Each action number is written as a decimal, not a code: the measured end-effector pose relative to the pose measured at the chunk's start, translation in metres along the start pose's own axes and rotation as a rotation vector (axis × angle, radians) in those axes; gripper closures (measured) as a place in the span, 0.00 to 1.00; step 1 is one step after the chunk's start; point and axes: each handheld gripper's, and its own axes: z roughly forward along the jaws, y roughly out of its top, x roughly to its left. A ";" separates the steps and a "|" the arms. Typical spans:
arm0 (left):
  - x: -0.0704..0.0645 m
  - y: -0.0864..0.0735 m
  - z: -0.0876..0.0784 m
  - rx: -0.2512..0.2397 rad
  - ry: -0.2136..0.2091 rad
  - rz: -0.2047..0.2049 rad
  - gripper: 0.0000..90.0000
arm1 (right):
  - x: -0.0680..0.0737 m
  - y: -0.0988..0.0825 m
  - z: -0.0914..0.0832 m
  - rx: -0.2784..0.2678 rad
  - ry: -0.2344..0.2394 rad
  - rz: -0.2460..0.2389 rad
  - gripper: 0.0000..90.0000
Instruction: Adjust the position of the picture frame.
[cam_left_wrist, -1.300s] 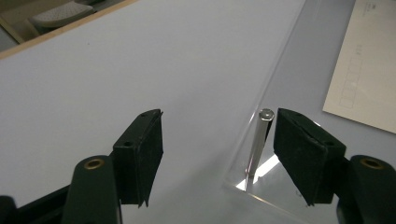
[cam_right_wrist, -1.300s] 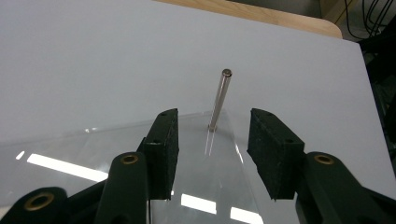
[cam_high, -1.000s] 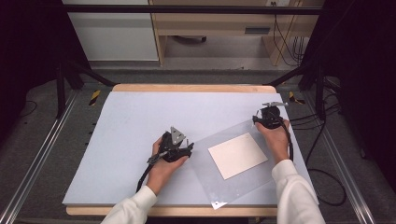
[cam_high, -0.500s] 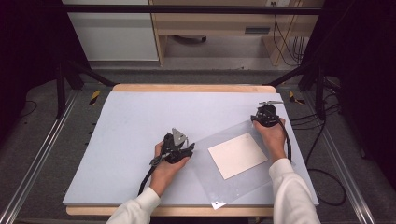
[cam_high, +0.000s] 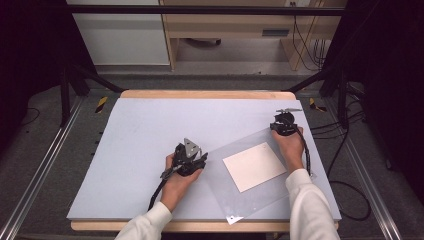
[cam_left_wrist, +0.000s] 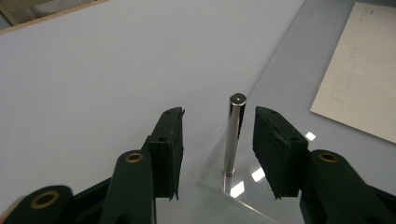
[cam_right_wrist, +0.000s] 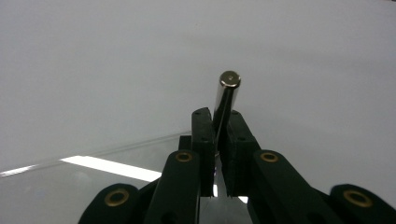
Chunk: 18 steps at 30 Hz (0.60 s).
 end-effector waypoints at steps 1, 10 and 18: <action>0.000 0.000 0.000 -0.001 -0.003 0.001 0.59 | 0.000 0.000 0.000 0.000 0.000 0.000 0.95; -0.003 -0.005 0.005 0.032 -0.025 0.013 0.78 | 0.000 0.001 0.000 0.007 0.003 0.006 0.95; -0.001 -0.007 0.007 0.036 -0.042 0.003 0.92 | -0.001 0.001 -0.001 0.011 0.007 0.003 0.95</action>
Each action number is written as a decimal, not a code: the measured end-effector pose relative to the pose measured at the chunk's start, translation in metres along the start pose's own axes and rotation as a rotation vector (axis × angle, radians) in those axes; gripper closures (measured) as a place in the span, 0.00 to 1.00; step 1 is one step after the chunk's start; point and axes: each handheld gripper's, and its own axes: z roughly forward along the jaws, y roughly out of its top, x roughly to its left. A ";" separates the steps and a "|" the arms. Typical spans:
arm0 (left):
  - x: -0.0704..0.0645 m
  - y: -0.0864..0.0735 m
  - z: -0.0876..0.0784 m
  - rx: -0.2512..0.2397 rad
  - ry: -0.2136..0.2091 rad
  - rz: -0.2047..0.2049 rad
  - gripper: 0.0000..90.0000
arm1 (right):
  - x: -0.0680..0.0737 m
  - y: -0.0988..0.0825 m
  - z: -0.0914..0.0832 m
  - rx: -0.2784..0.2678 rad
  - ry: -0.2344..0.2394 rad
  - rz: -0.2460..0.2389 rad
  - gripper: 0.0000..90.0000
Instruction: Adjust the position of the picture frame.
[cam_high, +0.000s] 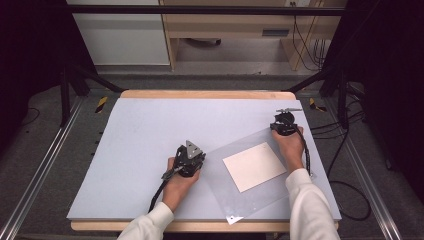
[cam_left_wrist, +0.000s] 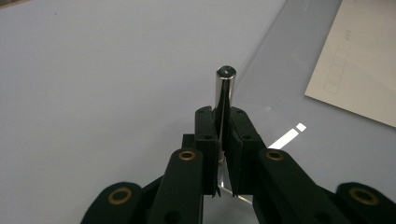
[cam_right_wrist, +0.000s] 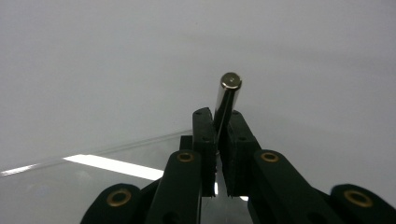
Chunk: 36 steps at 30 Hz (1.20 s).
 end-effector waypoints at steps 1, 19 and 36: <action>0.001 0.000 0.000 -0.002 -0.008 -0.002 0.93 | 0.000 0.000 0.000 0.001 0.001 0.001 0.95; 0.002 0.000 0.000 0.004 -0.016 -0.001 0.94 | -0.001 0.001 0.000 0.000 0.003 0.010 0.91; 0.006 0.004 -0.001 0.028 -0.044 -0.011 0.94 | 0.001 0.009 -0.002 0.045 -0.002 -0.047 0.95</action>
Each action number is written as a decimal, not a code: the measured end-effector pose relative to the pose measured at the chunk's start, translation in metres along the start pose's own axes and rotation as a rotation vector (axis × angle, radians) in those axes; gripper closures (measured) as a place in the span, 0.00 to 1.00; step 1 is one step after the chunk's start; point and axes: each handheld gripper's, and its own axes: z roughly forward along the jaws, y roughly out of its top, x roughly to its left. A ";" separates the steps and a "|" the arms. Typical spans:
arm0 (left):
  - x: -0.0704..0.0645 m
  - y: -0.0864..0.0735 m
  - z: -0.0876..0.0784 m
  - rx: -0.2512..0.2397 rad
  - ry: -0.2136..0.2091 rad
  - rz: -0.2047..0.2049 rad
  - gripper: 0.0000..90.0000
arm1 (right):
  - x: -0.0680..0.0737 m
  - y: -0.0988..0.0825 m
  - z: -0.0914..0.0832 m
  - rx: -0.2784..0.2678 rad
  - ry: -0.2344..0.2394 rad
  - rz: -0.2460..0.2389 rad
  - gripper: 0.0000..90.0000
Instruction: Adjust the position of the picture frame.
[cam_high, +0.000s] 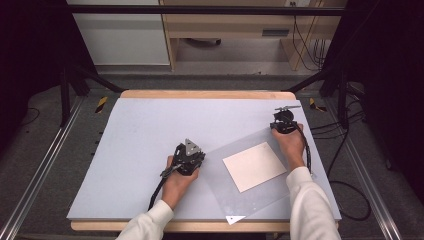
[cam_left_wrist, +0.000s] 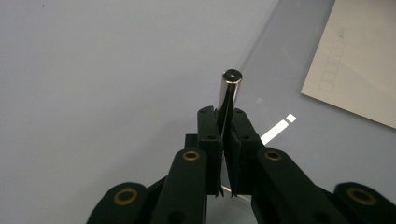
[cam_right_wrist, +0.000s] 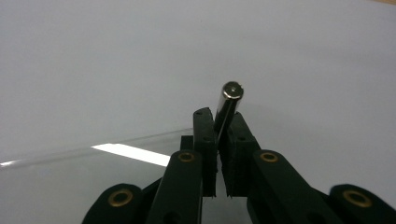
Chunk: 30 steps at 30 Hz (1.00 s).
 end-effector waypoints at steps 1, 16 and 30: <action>0.001 0.000 -0.001 0.003 -0.003 -0.001 0.94 | 0.000 0.000 0.000 0.000 0.000 0.000 0.95; 0.005 0.006 -0.005 0.024 -0.037 -0.008 0.94 | 0.001 0.003 -0.007 0.003 0.003 -0.008 0.95; 0.008 0.010 -0.013 0.049 -0.066 0.015 0.94 | 0.006 0.009 -0.018 0.037 0.002 -0.029 0.95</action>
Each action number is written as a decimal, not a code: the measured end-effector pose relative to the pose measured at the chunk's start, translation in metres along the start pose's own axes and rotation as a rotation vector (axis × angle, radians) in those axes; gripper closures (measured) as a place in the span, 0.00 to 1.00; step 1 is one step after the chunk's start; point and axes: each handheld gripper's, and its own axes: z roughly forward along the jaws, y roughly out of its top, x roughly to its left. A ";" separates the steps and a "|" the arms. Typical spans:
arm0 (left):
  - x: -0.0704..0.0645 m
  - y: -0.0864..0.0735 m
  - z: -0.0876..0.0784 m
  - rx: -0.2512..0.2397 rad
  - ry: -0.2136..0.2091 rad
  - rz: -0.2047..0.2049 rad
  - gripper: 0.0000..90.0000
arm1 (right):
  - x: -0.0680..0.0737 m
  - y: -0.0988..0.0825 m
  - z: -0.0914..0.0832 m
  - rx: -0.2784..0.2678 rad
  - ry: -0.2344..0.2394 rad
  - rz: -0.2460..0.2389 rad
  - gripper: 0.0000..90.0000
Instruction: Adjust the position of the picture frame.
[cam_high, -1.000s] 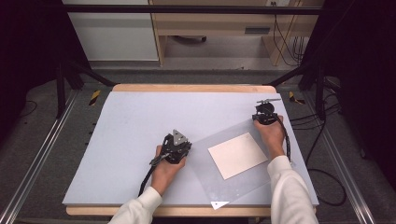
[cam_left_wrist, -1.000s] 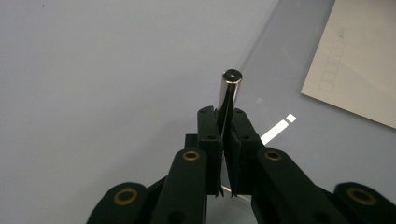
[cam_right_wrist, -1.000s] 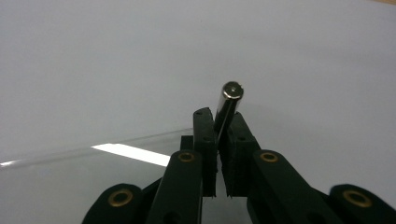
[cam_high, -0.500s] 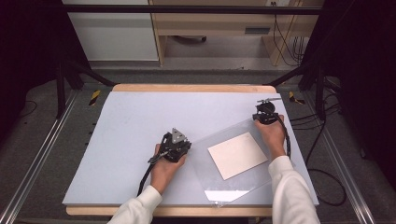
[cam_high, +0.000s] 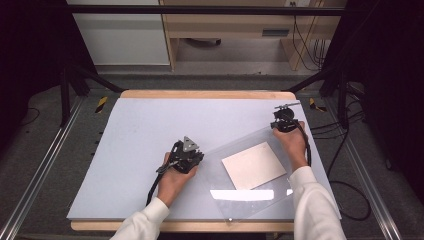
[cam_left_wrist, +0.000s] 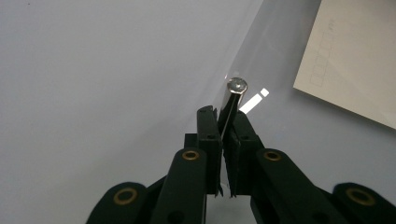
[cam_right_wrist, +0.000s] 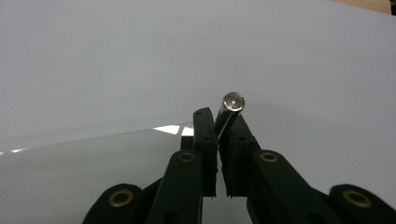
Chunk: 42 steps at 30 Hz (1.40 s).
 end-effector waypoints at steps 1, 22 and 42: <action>0.000 0.000 0.000 0.000 0.000 0.000 0.94 | 0.001 0.001 -0.002 -0.002 0.002 0.000 0.95; 0.017 0.006 -0.030 -0.012 0.035 0.016 0.93 | 0.022 0.022 -0.023 0.018 0.019 -0.040 0.95; 0.060 0.013 -0.075 -0.005 0.059 0.026 0.93 | 0.068 0.053 -0.038 0.007 0.038 -0.084 0.95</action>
